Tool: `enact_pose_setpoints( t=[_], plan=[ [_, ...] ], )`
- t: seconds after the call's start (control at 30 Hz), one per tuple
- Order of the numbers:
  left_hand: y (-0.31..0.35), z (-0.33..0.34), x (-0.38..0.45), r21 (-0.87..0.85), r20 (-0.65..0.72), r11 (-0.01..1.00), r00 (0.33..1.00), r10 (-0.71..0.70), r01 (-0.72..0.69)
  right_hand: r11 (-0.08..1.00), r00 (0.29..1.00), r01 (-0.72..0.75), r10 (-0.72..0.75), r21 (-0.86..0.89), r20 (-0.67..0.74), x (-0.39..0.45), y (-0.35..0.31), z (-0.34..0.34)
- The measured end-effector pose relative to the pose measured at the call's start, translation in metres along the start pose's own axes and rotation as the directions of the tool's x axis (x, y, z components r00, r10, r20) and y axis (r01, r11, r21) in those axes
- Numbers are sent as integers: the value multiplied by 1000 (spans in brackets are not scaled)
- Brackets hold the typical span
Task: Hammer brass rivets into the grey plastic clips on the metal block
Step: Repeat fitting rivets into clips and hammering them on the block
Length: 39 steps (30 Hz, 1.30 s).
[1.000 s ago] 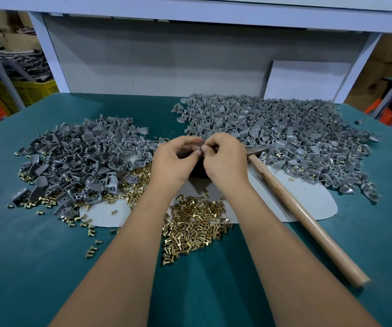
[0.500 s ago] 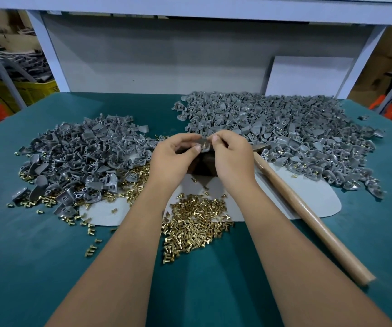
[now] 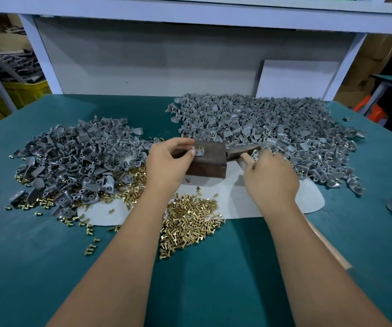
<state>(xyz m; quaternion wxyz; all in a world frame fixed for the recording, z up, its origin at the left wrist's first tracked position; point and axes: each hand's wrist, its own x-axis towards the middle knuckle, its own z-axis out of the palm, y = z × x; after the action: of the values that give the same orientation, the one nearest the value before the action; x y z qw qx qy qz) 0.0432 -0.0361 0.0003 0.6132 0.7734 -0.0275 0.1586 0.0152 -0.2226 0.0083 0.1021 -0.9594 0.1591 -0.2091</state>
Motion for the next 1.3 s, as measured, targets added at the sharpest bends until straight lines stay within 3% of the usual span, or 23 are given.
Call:
enact_pose_setpoints(
  t=[0.1,0.27,0.43,0.53,0.63,0.73,0.83,1.03,1.17,1.23,1.3],
  plan=[
    [-1,0,1,126,-19,992,1000,25,-22,998,996,7,-2,-58,84,-2,1,1],
    [0,1,0,281,-34,956,995,95,-82,999,991,-24,19,35,135,2,-1,-1],
    [3,2,-3,341,-58,937,994,97,-71,996,999,-36,33,87,35,6,-5,-17],
    [4,2,-5,349,-78,935,992,95,-62,967,1000,29,-25,254,-20,8,-10,-31],
    [5,2,-5,356,-91,933,993,79,-42,867,989,93,-137,491,55,6,-20,-48],
    [4,2,-5,366,-92,930,992,82,-43,818,974,91,-191,568,120,8,-27,-57],
    [2,2,-4,358,-96,932,991,98,-58,784,983,83,-165,615,78,10,-29,-60],
    [1,3,-4,354,-126,935,989,72,-23,823,913,97,-298,560,279,5,-31,-50],
    [-1,4,-3,352,-128,936,990,53,-5,757,970,90,-213,647,115,8,-32,-52],
    [0,4,-3,355,-125,935,991,53,-5,822,976,138,-208,553,65,7,-32,-52],
    [1,4,-3,360,-127,933,991,47,2,880,950,203,-284,429,133,7,-33,-50]
  ],
)
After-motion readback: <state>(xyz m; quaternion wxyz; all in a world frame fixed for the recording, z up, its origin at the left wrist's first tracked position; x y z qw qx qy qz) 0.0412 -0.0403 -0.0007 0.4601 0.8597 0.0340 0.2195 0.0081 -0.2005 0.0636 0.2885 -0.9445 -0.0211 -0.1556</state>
